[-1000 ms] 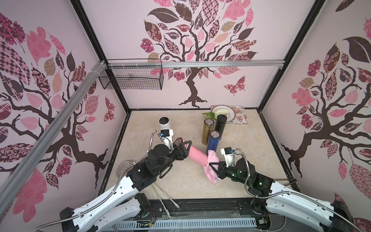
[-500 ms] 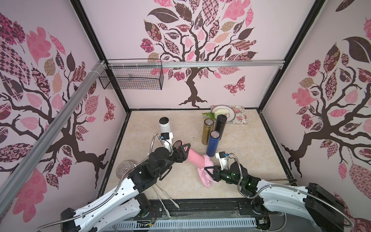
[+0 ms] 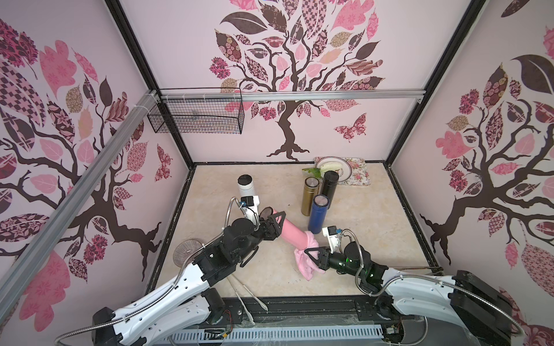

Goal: Wipe the surface of the thermos
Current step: Wipe the dirt from the surface of the thermos.

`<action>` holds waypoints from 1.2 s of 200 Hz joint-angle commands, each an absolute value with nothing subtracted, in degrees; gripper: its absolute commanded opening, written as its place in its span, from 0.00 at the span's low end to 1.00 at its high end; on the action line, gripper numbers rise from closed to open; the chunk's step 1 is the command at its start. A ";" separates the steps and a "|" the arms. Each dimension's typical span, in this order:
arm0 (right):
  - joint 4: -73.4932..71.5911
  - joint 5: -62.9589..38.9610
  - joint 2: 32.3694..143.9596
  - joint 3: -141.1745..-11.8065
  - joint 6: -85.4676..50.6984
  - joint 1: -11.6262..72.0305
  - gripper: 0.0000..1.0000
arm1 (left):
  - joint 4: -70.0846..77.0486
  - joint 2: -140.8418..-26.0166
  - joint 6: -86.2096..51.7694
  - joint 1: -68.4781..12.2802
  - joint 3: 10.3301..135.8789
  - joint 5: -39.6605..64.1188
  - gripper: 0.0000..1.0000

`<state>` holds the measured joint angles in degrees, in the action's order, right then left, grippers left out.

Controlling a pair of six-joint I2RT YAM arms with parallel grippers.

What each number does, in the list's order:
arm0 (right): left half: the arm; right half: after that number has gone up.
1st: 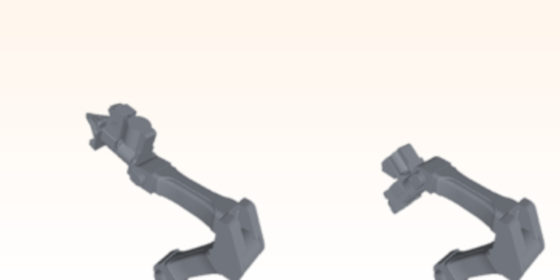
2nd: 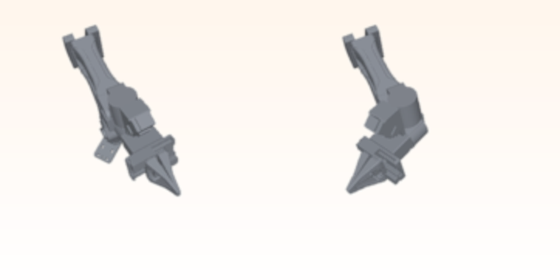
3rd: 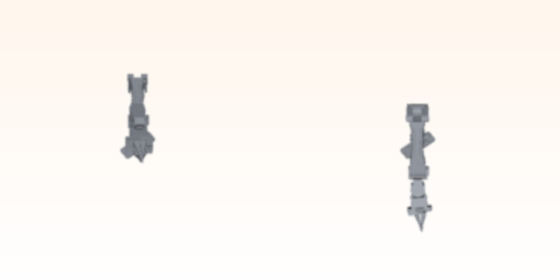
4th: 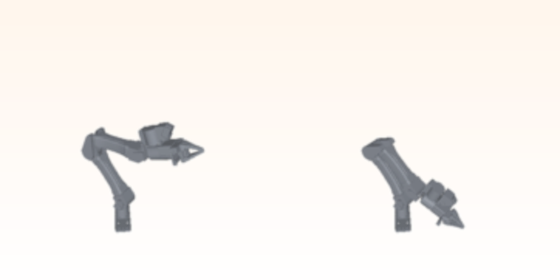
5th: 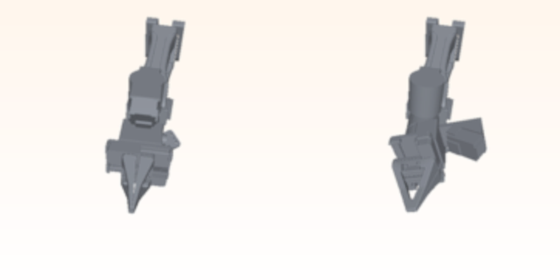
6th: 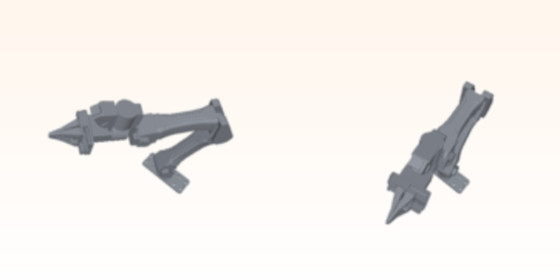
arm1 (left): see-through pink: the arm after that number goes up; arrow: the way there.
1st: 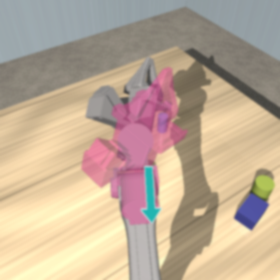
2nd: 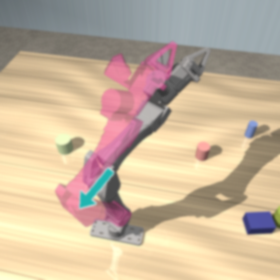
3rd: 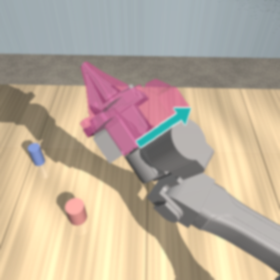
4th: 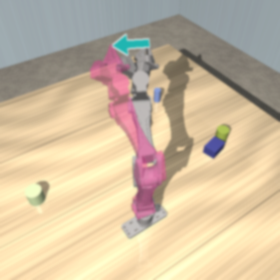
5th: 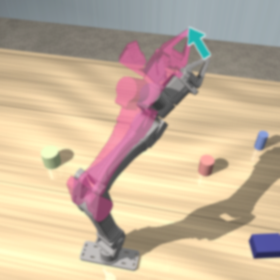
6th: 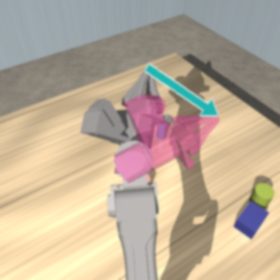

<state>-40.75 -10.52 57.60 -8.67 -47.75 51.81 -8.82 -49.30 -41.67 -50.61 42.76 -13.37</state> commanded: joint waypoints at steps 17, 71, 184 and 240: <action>-37.92 -7.44 45.94 -13.76 -44.30 52.34 0.00 | -14.88 -50.81 -36.80 -51.24 44.91 -13.78 0.00; -36.32 -4.05 39.57 -12.00 -45.17 52.35 0.00 | -14.61 -49.55 -35.24 -51.22 45.07 -12.27 0.00; -49.75 -8.43 64.56 -12.10 -50.60 52.31 0.00 | -5.88 -41.28 -36.19 -51.17 45.81 -0.47 0.00; -56.84 -12.22 67.93 -11.09 -52.65 52.38 0.00 | -3.43 -37.42 -36.91 -51.17 42.42 -9.92 0.00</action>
